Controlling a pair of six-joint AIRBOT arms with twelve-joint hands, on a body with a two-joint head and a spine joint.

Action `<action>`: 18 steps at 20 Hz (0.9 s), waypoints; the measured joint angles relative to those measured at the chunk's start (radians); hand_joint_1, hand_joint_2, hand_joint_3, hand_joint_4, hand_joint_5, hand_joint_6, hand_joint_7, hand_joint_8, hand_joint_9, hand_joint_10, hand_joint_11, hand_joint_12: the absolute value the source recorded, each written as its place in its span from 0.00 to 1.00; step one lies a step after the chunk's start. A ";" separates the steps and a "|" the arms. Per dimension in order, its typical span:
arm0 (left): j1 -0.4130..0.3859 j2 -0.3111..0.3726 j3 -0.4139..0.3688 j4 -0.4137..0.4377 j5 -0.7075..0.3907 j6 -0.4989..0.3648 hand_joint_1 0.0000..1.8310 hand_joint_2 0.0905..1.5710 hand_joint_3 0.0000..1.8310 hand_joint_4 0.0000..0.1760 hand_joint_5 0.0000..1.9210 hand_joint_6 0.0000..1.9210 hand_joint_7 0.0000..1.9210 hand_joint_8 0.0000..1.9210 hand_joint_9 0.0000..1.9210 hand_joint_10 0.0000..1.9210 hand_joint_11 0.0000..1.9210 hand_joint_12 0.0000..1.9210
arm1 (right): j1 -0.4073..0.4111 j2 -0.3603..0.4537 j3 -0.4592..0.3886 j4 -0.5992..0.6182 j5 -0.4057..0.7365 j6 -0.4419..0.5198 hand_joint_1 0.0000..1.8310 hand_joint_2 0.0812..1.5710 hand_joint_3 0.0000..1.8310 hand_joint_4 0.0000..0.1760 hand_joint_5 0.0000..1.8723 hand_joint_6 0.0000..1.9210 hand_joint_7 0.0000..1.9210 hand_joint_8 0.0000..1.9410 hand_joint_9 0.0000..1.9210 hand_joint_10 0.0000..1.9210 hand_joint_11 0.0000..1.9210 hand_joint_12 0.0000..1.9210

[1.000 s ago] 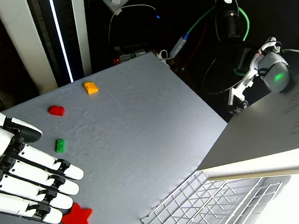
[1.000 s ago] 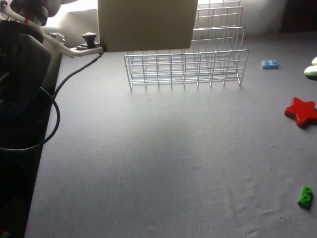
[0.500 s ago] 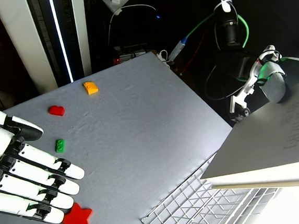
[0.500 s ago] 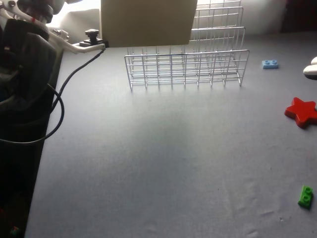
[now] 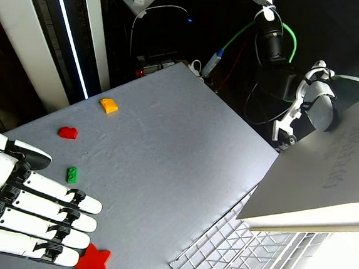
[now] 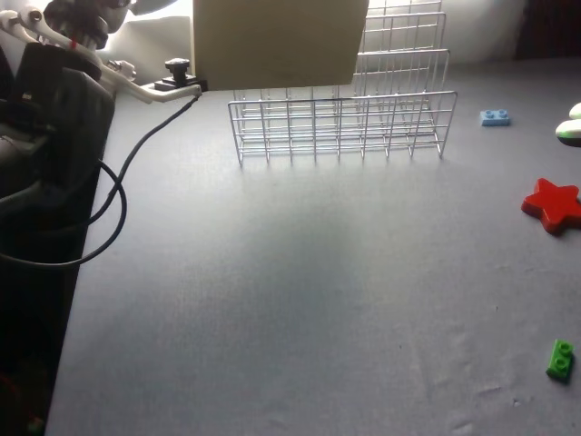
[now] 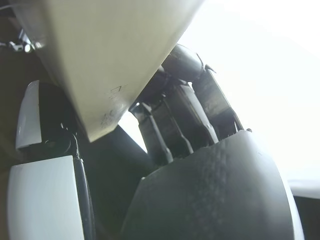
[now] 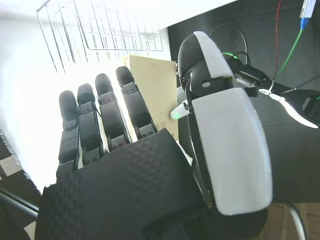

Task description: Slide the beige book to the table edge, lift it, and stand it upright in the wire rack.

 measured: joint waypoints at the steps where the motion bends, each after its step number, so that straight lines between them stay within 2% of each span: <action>1: 0.000 -0.008 0.005 -0.001 -0.001 -0.005 0.68 0.71 0.00 0.00 0.47 0.48 0.50 0.67 0.49 0.73 0.37 0.91 | 0.000 0.000 0.000 0.000 -0.001 0.000 0.07 0.77 0.00 0.00 0.10 0.00 0.08 0.00 0.08 0.00 0.00 0.24; 7: 0.012 -0.055 0.052 0.027 -0.010 -0.025 0.68 0.72 0.00 0.00 0.46 0.50 0.49 0.70 0.48 0.76 0.36 0.94 | 0.000 0.000 0.000 0.000 0.001 0.000 0.06 0.77 0.00 0.00 0.09 0.00 0.08 0.00 0.08 0.00 0.00 0.23; 18: 0.019 -0.119 0.151 0.039 -0.018 -0.070 0.68 0.72 0.00 0.00 0.46 0.49 0.50 0.68 0.49 0.74 0.37 0.92 | 0.001 -0.003 0.000 0.000 0.007 0.000 0.05 0.77 0.00 0.00 0.09 0.00 0.08 0.00 0.08 0.00 0.00 0.24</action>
